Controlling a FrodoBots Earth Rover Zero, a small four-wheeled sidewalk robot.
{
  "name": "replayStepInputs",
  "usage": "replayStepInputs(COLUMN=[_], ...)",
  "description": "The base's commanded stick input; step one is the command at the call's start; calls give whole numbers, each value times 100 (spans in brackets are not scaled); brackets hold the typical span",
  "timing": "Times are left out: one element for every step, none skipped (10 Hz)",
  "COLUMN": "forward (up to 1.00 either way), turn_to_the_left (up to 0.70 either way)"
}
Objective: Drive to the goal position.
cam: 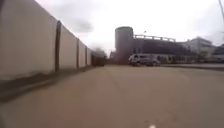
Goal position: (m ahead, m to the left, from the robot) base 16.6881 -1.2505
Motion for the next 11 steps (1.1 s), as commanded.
replayStepInputs(forward=[100,100,100,100,100,100,100,100,100,100,100], turn_to_the_left=[0,0,0,0,0,0,0,0,0,0,0])
